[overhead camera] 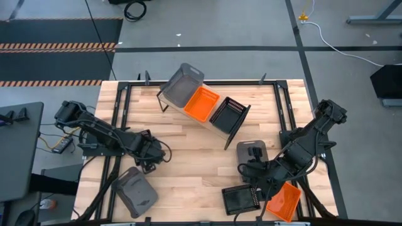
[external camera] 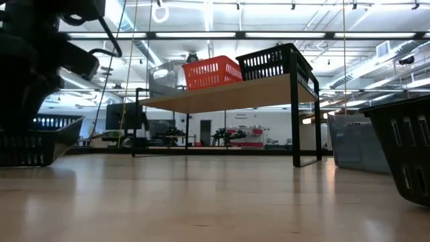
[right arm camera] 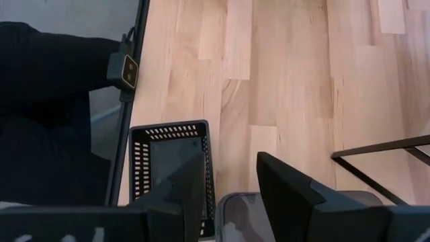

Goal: Stack baskets on shelf by color
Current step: Stack the top black basket on top of the other black basket on the shelf

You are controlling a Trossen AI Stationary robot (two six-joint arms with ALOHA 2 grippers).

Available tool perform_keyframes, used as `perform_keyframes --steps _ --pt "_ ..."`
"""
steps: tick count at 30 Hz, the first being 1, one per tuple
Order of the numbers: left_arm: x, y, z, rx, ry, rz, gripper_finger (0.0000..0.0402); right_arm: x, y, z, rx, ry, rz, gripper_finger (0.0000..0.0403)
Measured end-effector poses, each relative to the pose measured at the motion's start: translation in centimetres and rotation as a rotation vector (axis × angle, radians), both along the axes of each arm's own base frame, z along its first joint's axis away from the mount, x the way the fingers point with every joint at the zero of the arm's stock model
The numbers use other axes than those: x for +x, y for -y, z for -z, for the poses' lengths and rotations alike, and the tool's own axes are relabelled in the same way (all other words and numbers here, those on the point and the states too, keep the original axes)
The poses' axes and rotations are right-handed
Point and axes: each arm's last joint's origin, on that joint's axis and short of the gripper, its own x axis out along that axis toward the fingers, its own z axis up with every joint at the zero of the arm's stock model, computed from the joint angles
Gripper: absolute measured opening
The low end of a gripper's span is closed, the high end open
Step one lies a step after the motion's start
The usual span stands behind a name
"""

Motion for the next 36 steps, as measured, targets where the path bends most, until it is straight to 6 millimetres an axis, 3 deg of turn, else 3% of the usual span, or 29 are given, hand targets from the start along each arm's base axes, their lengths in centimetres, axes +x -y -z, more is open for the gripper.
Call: perform_keyframes --steps 14,23,29,36 --pt "0.5 0.5 -0.3 -0.12 0.04 -0.001 0.022 0.0 0.0 0.0 -0.004 -0.002 -0.002 0.0141" --pt "1.5 1.1 -2.4 -0.146 0.109 0.001 0.0218 0.0 0.0 0.0 -0.005 -0.005 0.0 0.0141" --pt "1.1 1.5 -0.8 -0.119 0.071 -0.011 0.0218 -0.3 -0.2 0.0 0.0 -0.006 -0.006 0.0141" --pt "1.6 2.0 0.6 -0.164 0.194 0.0 0.0217 -0.4 -0.4 0.0 -0.001 -0.006 -0.012 0.0141"
